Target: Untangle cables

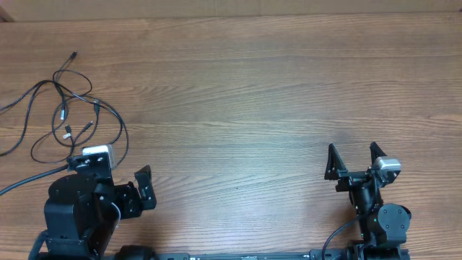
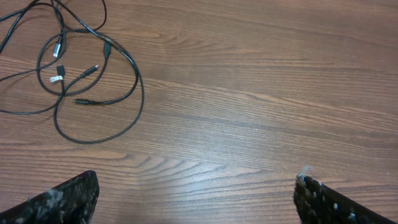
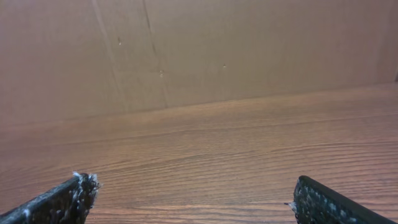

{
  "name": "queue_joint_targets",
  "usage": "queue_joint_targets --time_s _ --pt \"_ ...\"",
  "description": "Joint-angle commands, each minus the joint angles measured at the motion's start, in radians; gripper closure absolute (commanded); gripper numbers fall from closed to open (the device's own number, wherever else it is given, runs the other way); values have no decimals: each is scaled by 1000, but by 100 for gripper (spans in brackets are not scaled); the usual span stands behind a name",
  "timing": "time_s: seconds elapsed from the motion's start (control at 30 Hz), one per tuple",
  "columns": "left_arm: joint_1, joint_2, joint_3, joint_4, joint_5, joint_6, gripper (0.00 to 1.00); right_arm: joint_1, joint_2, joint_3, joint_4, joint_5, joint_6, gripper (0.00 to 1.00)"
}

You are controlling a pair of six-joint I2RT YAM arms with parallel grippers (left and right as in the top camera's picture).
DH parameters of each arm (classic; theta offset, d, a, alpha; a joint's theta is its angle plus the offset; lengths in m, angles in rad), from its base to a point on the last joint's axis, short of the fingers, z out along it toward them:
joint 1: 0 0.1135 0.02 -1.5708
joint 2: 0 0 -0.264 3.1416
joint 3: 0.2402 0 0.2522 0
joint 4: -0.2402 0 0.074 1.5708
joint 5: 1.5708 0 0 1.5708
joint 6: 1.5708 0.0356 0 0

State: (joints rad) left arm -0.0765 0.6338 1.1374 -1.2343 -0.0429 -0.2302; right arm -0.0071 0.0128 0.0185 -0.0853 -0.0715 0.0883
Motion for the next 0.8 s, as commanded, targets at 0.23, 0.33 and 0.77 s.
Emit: queue_joint_targets --time_s 0.23,0.33,0.77 --pt "4 0 -4 0 -16 -6 0 -8 -10 -11 6 -2 -8 0" --pt "4 0 -4 0 -16 -6 0 -8 -10 -11 6 -1 -8 0" --pt "-7 -2 -4 0 -16 -6 0 -8 -10 -11 6 -2 -8 0"
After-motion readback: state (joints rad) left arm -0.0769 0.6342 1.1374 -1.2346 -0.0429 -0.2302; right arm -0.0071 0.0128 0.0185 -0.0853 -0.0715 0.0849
